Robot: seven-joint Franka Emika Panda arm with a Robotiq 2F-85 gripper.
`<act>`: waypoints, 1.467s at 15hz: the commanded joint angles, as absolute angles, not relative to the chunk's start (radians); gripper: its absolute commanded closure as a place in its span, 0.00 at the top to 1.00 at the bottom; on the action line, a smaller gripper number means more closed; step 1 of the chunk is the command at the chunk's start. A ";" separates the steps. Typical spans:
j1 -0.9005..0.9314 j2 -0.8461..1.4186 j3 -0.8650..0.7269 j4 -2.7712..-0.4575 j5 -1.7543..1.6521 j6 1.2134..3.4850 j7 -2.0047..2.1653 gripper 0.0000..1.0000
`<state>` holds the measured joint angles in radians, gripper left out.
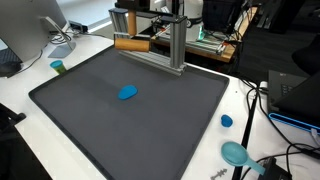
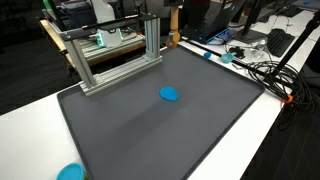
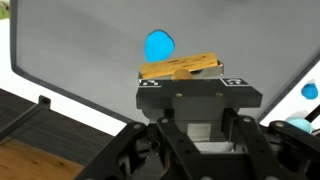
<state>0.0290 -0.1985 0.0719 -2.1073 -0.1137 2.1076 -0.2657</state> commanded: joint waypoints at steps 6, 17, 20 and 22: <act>0.008 -0.348 0.070 -2.264 -0.082 2.047 0.172 0.22; 0.018 -0.391 0.059 -2.360 -0.087 2.046 0.159 0.22; 0.012 -0.423 0.057 -2.387 -0.083 2.037 0.155 0.22; 0.010 -0.456 0.045 -2.416 -0.055 2.034 0.160 0.22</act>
